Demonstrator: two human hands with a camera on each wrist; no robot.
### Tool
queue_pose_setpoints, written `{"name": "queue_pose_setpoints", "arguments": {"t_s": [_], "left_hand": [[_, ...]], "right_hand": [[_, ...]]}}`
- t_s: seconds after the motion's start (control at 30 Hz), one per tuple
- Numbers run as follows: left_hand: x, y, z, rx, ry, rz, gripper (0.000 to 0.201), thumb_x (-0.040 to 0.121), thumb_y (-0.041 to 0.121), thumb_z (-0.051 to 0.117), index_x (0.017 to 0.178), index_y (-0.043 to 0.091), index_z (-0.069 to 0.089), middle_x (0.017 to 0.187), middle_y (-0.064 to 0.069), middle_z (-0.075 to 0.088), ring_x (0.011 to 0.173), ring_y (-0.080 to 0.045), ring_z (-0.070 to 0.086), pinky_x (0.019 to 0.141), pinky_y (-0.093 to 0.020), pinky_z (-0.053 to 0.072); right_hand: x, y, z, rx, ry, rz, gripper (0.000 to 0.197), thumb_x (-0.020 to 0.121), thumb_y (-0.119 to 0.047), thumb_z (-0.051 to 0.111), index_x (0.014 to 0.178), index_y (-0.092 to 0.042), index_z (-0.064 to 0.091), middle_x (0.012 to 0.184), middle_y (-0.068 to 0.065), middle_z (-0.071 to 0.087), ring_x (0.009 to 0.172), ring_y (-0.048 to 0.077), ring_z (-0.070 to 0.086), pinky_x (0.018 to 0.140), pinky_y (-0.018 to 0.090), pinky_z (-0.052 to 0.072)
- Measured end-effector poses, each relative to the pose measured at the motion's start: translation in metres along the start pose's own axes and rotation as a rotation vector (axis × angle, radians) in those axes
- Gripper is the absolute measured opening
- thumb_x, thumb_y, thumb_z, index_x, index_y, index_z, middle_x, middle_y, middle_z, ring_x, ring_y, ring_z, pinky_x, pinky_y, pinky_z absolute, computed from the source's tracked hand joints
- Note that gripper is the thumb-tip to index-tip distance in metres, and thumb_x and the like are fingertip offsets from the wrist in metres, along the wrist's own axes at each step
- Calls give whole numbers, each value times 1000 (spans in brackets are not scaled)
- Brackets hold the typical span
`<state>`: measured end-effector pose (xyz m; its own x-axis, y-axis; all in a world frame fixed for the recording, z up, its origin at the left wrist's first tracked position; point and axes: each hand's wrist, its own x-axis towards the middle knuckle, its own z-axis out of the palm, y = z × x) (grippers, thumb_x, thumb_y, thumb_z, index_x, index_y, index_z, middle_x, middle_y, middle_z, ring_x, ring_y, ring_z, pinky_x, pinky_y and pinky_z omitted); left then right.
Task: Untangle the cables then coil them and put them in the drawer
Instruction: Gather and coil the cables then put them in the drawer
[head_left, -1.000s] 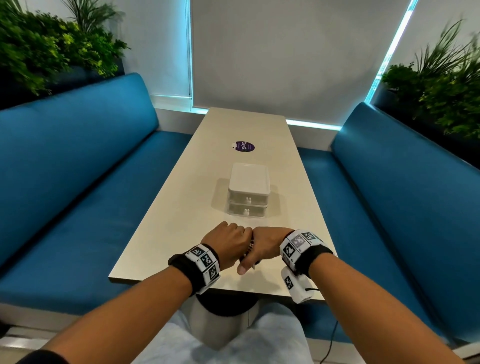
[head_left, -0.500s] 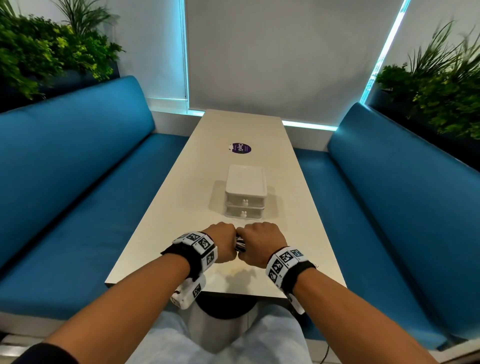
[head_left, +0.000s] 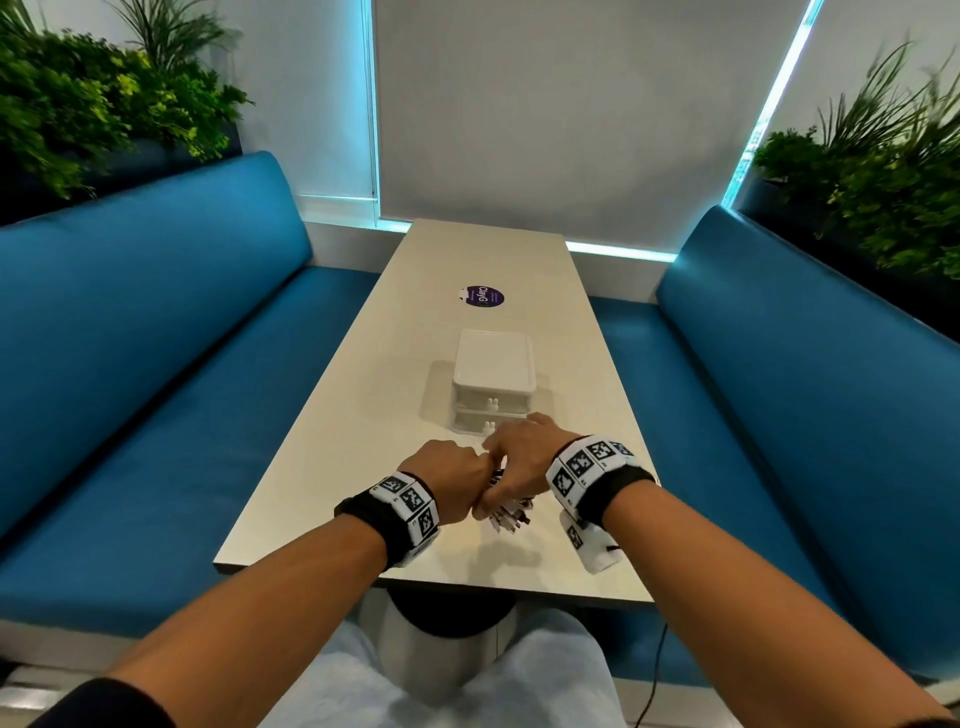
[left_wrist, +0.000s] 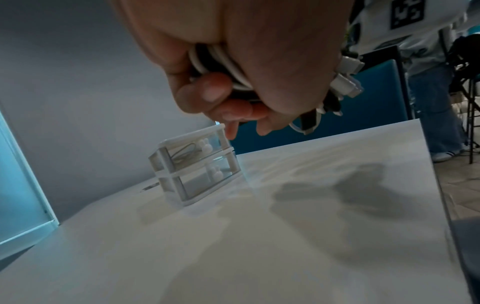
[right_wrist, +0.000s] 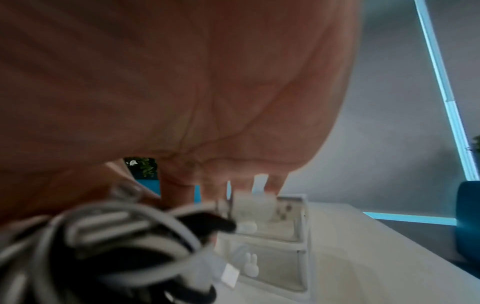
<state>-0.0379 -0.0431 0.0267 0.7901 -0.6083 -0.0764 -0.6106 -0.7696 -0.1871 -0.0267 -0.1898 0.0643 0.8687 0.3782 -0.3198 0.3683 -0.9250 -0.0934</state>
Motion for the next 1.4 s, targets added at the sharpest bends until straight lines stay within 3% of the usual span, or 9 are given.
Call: {"name": "queue_pose_setpoints", "arguments": {"t_s": [0.13,0.2,0.3,0.43,0.53,0.7,0.83,1.03,1.4], "left_hand": [[1,0,-5,28,85,2,31,90,24,57,118,11,51,101,-6,64,85,-30,65,61,-33,38],[1,-2,-5,39,107,-2,28,90,16,57,116,11,50,106,-8,61,92,-30,62,62,-35,37],[0,-1,-1,32,131,-51,23,90,9,52,113,9,49,107,-10,59,93,-32,59,61,-36,38],[4,4,0,-26,103,-119,27,88,5,52,115,7,48,107,-11,60,94,-33,60,63,-36,38],[8,1,-4,-149,33,-160,22,85,9,60,107,10,55,102,-11,64,90,-32,64,64,-33,39],[14,0,5,-276,-74,-213,6,83,17,62,79,13,60,84,-8,65,69,-27,60,59,-31,43],[15,7,15,-284,-142,-237,4,82,15,64,81,15,60,81,-6,59,68,-25,58,61,-31,46],[24,12,17,-182,-146,-201,9,83,10,60,91,14,64,92,-6,65,83,-28,65,64,-32,45],[38,0,21,-451,-169,-263,16,80,11,54,67,19,51,67,0,55,60,-22,58,57,-29,49]], "right_hand": [[-5,-1,5,365,-228,-12,44,64,-53,82,80,-13,74,75,0,75,67,12,65,75,30,54],[-2,-2,16,448,-197,21,35,64,-46,83,72,-13,73,69,-1,73,63,14,65,72,31,56],[4,-7,29,389,-11,107,21,65,-33,79,70,-18,66,67,-1,70,62,17,67,61,29,57],[8,-10,43,167,196,186,28,67,-39,67,88,-22,60,77,-5,64,71,19,63,63,30,53],[7,-7,45,90,292,181,18,71,-35,64,86,-27,61,78,-5,63,69,21,60,59,28,46],[8,-4,54,64,256,162,22,73,-40,65,91,-27,66,76,-3,61,67,23,58,60,29,46],[10,-2,64,49,177,121,33,71,-48,67,94,-23,66,81,3,65,69,25,61,63,32,52],[10,1,70,-90,268,130,29,78,-46,61,95,-23,66,85,3,65,72,26,61,61,30,43],[15,3,47,-336,317,30,22,82,-42,53,83,-21,61,72,2,64,58,28,55,55,31,37]]}}
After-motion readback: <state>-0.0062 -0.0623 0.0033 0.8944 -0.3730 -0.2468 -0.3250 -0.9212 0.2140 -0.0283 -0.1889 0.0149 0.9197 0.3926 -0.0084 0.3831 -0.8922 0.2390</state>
